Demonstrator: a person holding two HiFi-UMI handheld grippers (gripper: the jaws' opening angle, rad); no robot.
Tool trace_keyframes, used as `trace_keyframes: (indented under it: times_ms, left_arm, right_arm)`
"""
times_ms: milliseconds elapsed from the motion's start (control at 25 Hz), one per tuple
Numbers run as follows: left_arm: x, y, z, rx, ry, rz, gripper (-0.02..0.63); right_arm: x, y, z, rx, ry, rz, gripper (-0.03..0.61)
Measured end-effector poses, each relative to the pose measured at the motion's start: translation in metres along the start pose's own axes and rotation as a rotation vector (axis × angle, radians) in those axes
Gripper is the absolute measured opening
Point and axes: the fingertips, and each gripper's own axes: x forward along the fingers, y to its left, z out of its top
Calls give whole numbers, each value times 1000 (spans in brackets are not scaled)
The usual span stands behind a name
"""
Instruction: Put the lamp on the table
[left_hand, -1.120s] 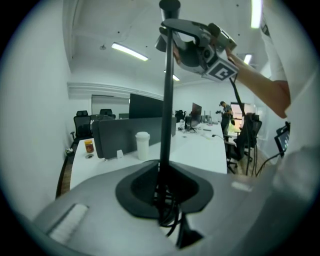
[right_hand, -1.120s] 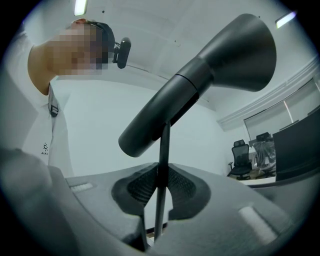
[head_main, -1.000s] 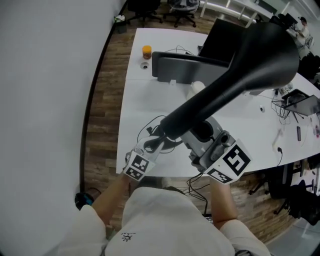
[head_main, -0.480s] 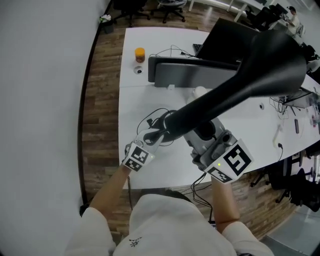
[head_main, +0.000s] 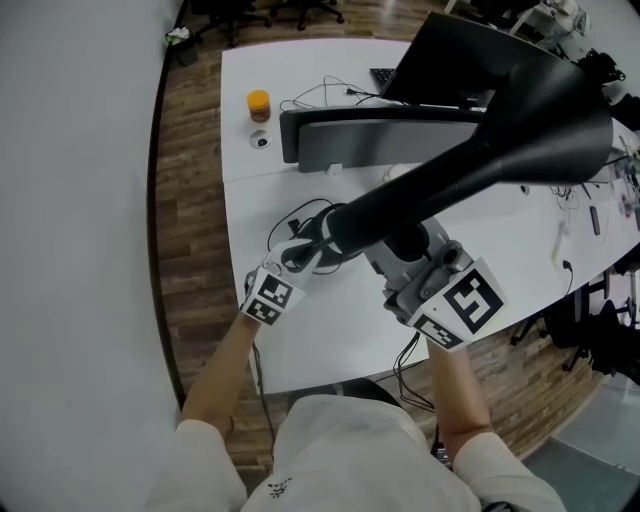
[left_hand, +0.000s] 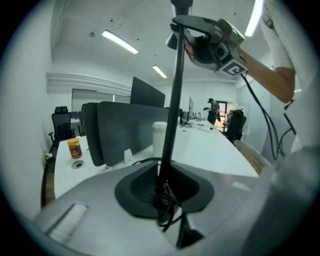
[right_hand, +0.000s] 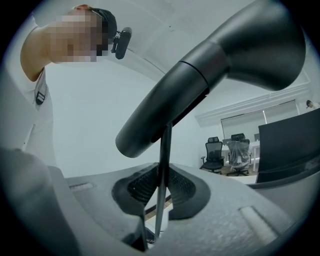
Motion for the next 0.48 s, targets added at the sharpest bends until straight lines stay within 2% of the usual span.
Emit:
trace_keyframes:
  times_ms: [480]
  left_arm:
    - [29, 47, -19, -19, 29, -35, 57]
  right_arm:
    - [39, -30, -26, -10, 23, -41, 44]
